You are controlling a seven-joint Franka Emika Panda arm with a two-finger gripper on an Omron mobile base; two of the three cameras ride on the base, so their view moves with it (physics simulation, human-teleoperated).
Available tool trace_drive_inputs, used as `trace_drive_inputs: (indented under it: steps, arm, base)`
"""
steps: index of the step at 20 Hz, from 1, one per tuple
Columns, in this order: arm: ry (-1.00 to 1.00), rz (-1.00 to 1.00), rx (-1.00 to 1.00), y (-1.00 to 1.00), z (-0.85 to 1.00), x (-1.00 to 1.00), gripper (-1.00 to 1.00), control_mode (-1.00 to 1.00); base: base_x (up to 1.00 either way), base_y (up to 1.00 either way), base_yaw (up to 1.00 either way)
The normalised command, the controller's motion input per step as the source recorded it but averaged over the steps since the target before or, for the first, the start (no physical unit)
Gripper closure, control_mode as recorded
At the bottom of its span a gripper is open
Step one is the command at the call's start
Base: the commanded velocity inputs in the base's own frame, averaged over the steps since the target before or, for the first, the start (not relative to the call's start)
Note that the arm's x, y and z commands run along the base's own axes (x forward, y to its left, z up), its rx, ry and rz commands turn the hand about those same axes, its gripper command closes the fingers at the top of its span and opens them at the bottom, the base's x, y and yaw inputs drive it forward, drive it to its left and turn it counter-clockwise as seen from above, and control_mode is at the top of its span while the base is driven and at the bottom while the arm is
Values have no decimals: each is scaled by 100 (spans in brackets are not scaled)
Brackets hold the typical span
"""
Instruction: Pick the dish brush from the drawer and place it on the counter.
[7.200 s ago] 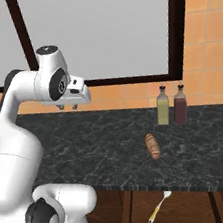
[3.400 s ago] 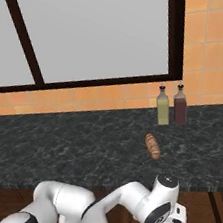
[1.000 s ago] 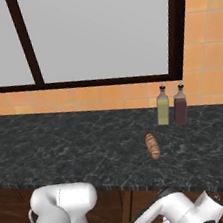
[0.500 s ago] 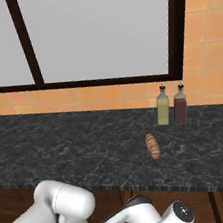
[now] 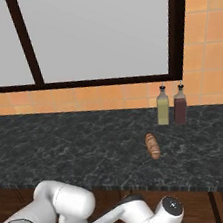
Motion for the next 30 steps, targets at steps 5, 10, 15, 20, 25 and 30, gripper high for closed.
trace_drive_inputs:
  steps: [5,10,15,20,25,30]
  arm:
    - [0,10,0,-13,-38,2,-100,-100]
    - [-11,1,0,0,-28,8,-100,-100]
    - [-5,0,-2,11,-45,7,-100,-100]
    - [0,0,-6,19,-54,2,-100,-100]
    - [0,0,-17,53,-82,-3,100,-100]
    - [10,-3,-30,97,-98,-12,100,-100]
  base:
    - [0,0,0]
    - [0,0,0]
    - [0,0,0]
    - [0,0,0]
    - [0,0,0]
    - [0,0,0]
